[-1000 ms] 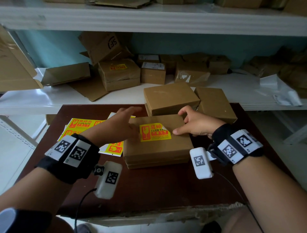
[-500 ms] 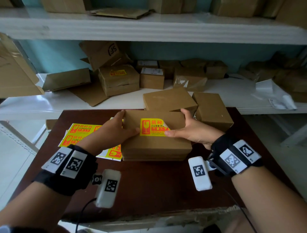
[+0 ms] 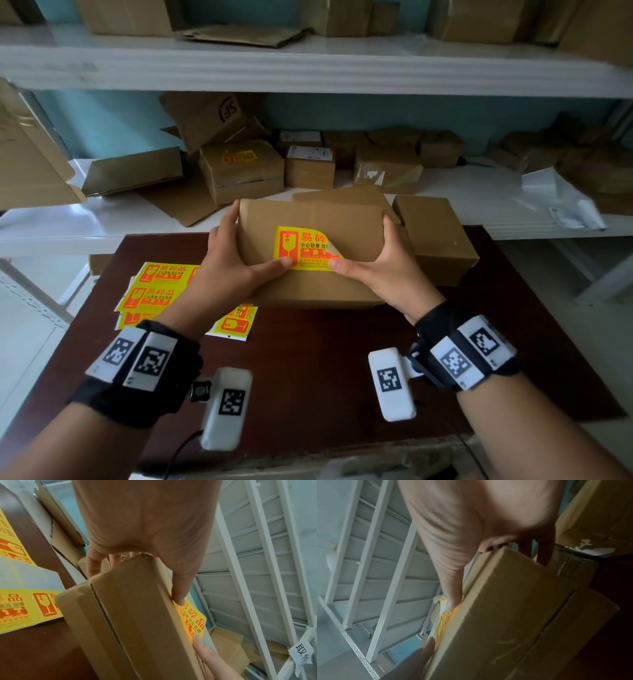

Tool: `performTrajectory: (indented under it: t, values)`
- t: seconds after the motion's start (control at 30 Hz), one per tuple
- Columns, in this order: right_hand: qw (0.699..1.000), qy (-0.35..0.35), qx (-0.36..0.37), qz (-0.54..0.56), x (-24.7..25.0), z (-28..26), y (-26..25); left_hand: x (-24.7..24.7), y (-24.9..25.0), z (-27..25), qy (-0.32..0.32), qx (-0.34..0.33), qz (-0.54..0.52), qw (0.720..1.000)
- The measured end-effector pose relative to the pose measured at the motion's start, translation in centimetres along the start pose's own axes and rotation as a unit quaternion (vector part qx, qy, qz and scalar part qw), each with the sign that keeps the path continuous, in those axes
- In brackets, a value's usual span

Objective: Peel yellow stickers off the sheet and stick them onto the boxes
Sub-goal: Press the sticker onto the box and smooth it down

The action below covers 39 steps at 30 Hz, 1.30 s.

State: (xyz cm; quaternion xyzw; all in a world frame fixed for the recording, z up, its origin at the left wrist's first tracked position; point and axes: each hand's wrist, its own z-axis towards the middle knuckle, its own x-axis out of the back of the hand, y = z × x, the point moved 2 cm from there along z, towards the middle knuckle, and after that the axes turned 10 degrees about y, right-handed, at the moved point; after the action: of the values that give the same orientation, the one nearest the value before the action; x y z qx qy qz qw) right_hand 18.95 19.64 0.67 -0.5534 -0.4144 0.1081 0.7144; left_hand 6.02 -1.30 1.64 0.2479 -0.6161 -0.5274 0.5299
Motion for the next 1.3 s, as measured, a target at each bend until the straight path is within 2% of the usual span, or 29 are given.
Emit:
performTrajectory:
  t: [0.2, 0.43, 0.63, 0.9, 1.13, 1.3]
  values:
    - [0.999, 0.034, 0.033, 0.006, -1.0, 0.4, -0.6, -0.4, 0.4, 0.9, 0.021, -0.018, 0.005, 1.000]
    - [0.997, 0.065, 0.036, 0.030, -2.1, 2.2, -1.5, -1.1, 0.7, 2.6, 0.041, -0.022, -0.005, 0.999]
    - [0.995, 0.081, 0.034, 0.049, -3.4, 3.3, -2.3, -0.8, 0.6, 3.4, 0.092, -0.033, -0.020, 0.995]
    - [0.993, 0.097, 0.027, 0.064, -3.6, 3.6, -1.6, -1.3, 0.4, 4.2, 0.077, -0.035, 0.012, 0.996]
    - [0.993, 0.093, 0.037, 0.059, -3.4, 4.0, -1.3, -1.9, 0.2, 4.2, 0.106, -0.044, 0.046, 0.992]
    - [0.990, 0.111, 0.040, 0.080, -3.7, 4.0, -1.2, -2.1, 0.0, 3.8, 0.110, -0.046, 0.031, 0.992]
